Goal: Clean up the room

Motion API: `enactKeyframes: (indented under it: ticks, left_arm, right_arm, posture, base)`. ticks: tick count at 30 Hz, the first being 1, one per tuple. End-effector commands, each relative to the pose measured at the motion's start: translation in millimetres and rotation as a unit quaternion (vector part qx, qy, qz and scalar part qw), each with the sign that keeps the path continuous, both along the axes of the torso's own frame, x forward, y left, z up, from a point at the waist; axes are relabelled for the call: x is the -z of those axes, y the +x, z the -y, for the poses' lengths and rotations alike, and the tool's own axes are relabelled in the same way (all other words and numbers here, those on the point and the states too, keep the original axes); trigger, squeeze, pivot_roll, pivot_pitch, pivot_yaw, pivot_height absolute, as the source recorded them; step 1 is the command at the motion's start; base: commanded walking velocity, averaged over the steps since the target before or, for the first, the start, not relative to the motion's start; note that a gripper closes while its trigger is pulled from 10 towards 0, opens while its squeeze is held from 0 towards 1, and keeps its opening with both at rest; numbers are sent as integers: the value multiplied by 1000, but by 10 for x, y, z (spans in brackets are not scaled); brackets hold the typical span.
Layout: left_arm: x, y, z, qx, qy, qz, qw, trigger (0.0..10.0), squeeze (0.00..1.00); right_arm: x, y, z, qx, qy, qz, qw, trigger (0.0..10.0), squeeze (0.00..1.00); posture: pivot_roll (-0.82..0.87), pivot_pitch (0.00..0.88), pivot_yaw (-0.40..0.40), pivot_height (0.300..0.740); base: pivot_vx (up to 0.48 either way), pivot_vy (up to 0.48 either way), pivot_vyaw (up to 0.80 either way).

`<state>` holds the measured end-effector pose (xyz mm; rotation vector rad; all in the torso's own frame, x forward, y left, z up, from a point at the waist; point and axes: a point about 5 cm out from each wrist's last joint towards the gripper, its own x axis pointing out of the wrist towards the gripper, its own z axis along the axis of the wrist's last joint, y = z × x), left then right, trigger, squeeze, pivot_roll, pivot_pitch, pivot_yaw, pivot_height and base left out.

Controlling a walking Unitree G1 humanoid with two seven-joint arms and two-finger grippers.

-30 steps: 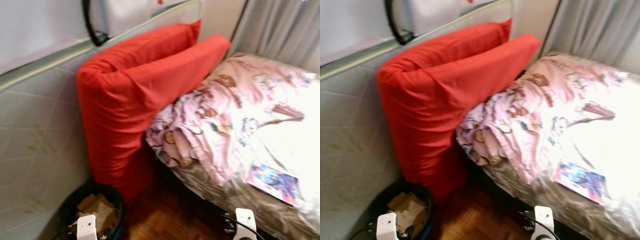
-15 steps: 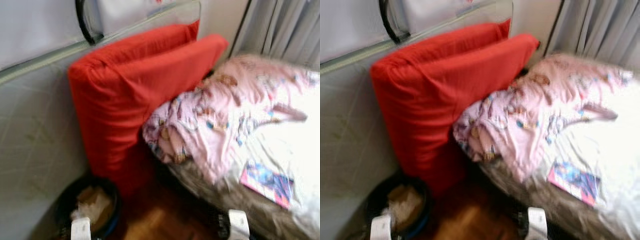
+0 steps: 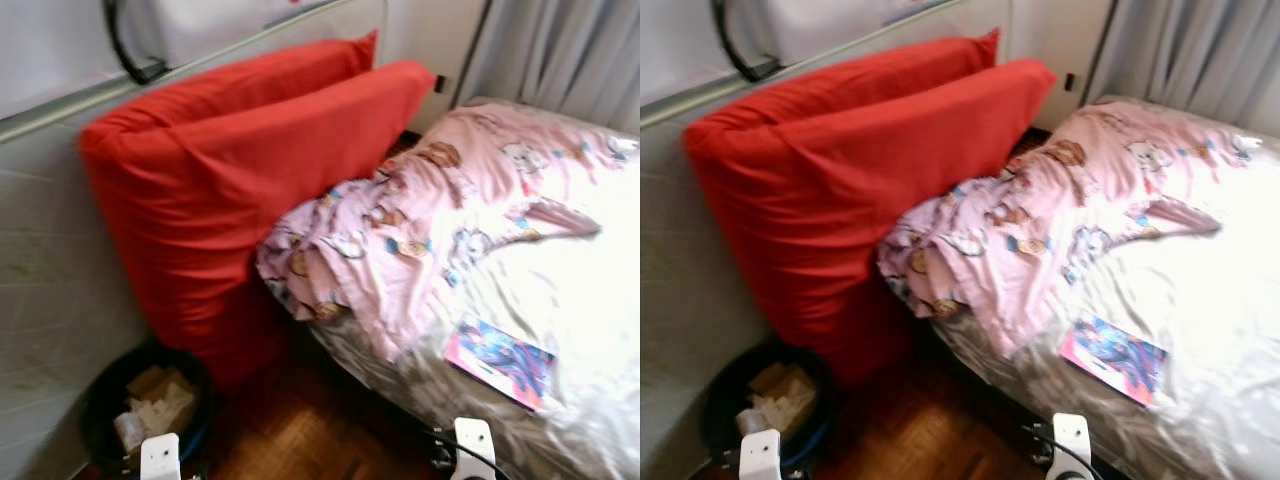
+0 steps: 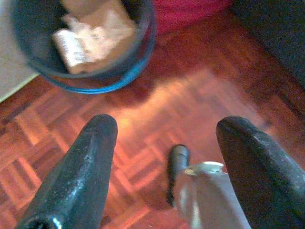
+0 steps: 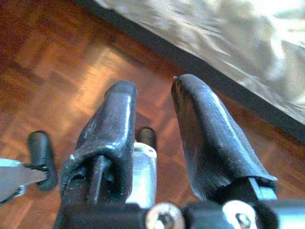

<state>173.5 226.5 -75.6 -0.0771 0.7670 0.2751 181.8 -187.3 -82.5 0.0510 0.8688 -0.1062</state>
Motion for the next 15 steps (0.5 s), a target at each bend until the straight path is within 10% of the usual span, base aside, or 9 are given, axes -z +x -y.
enactKeyframes:
  ticks: [1, 15]
  left_arm:
    - [72, 23, 112, 77, -10, -90, 993, 10000, 0]
    - [47, 65, 86, 65, -11, -82, 994, 10000, 0]
  right_arm:
    - [-6, -218, 573, 127, 40, -18, 991, 10000, 0]
    - [-36, -156, 570, 127, 45, -3, 991, 10000, 0]
  posture:
    - [-113, 0, 26, 740]
    - [-104, 0, 19, 740]
  base:
    - [0, -281, 0]
    - [0, -81, 0]
